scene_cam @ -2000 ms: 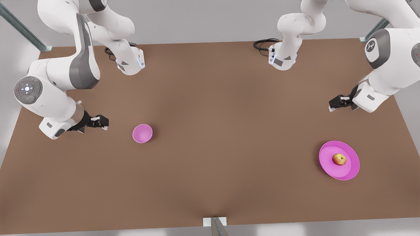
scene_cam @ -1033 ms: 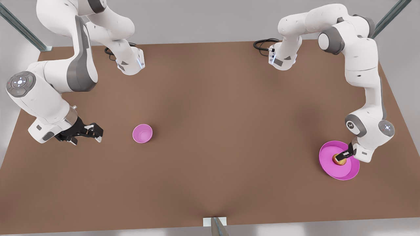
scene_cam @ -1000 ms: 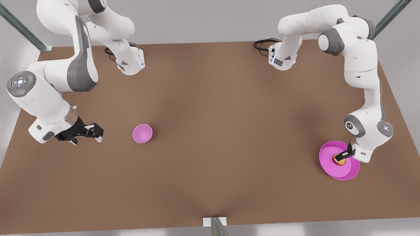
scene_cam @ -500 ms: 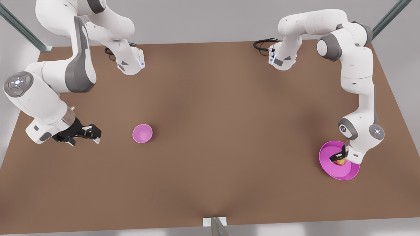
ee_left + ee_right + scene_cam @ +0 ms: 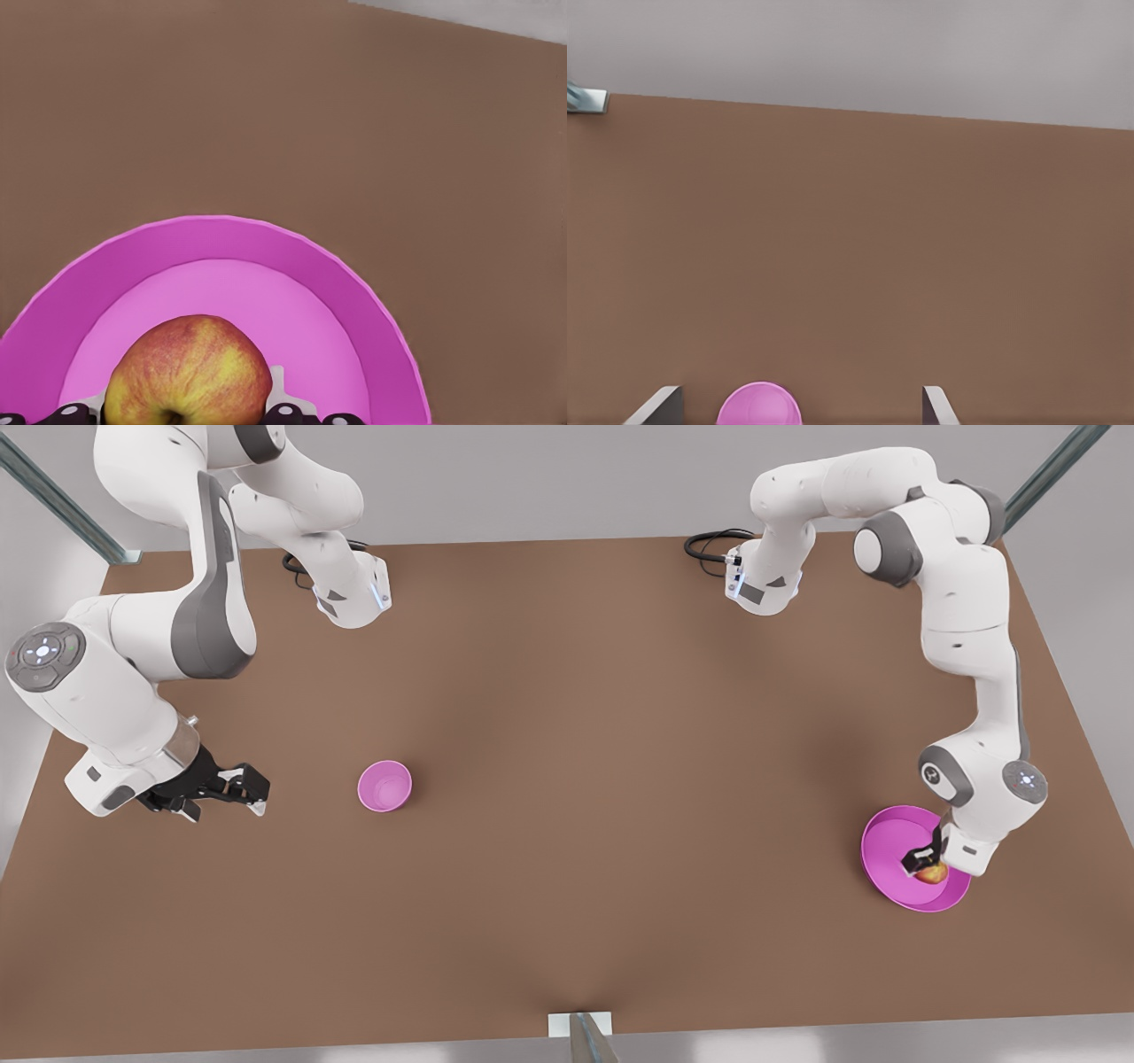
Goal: Use the left arm to pick up the apple from the plate, transfer it to the gripper of the right arm, and then use the right arm to place it into the bowl
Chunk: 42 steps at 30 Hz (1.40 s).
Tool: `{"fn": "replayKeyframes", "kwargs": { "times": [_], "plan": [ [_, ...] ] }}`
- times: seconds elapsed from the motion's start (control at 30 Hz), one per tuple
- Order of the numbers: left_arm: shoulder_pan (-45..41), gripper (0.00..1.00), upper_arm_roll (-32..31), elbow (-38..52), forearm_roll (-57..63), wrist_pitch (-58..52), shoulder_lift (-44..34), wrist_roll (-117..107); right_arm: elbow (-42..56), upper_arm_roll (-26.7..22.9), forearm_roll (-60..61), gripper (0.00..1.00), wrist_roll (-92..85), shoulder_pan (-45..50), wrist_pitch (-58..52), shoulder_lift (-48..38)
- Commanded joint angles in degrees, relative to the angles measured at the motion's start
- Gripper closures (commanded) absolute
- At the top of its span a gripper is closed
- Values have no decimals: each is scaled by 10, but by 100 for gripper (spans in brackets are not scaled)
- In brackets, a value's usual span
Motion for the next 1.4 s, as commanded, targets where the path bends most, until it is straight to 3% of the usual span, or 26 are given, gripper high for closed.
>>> {"fn": "replayKeyframes", "kwargs": {
  "times": [0.0, 0.07, 0.17, 0.23, 0.3, 0.37, 0.43, 0.63, 0.73, 0.83, 0.9, 1.1, 1.37],
  "plan": [
    [-10, 30, 0, -2, 15, -6, -31, 55, 0, 0, 1, 0, -3, 0, 1, -1],
    [-50, 30, -15, -3, 9, -22, -52, 68, 0, 0, 1, 0, -3, -1, 1, -1],
    [-49, 30, -139, 2, -36, -57, -63, 51, -1, 0, 1, 0, -3, -1, 0, -1],
    [-45, 30, -196, 11, -115, -93, -64, 52, -1, 1, 1, 0, 2, 1, 1, -1],
    [-49, 30, -227, 9, -118, -122, -84, 42, -2, 4, 19, 0, 4, 7, -4, -1],
    [-43, 30, -267, 11, -117, -150, -85, 89, -10, 4, 93, 0, 1, 1, -9, -1],
    [-43, 30, -312, 20, -132, -150, -83, 188, -38, 4, 240, 0, -5, -11, -9, -1],
    [-51, 30, -404, 43, -339, -153, -41, 508, -100, 19, 564, 0, -56, -6, -8, 42],
    [-90, 30, -405, 69, -460, -153, -15, 654, -100, 41, 603, 0, -58, -3, 1, 61],
    [-135, 30, -421, 142, -563, -153, 65, 799, -102, 54, 651, 0, -75, -5, 1, 77],
    [-145, 30, -457, 175, -573, -151, 104, 842, -139, 56, 732, 0, -127, -4, -2, 78],
    [-193, 28, -458, 237, -591, -140, 149, 883, -182, 61, 856, 0, -228, -13, -52, 99],
    [-208, 28, -458, 245, -622, -114, 157, 925, -193, 65, 864, 0, -312, -15, -79, 137]
  ]
}}
